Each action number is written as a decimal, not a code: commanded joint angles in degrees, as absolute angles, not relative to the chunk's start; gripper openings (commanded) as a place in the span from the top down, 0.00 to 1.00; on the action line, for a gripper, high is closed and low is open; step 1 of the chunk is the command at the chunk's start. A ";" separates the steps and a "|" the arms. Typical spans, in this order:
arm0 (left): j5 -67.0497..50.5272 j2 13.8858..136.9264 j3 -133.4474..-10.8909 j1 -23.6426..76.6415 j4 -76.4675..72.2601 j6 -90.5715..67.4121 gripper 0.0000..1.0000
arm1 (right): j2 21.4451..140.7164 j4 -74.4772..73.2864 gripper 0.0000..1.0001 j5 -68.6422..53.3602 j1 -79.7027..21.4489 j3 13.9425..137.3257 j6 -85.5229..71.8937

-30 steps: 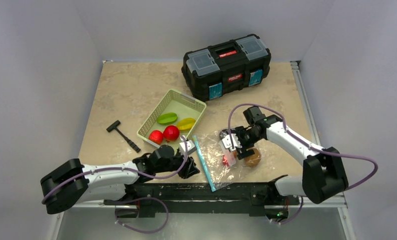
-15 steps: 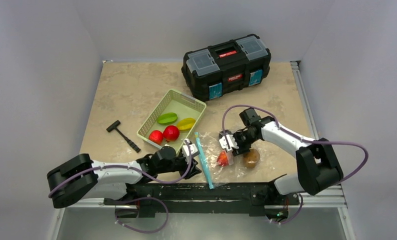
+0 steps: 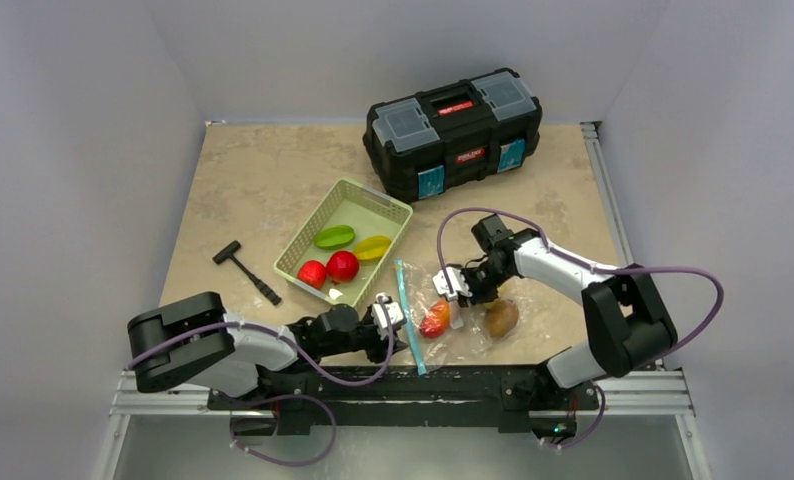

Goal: Open the zip-top bag and remove the fake food
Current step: Pick up the fake fruit from the zipper food storage bag.

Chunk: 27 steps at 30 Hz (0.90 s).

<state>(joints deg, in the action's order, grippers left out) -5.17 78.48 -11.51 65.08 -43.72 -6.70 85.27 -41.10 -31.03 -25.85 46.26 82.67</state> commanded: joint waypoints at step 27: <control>-3.72 81.44 -13.57 65.51 -46.58 1.42 0.61 | 82.65 -39.28 0.26 -34.19 -35.35 48.63 80.94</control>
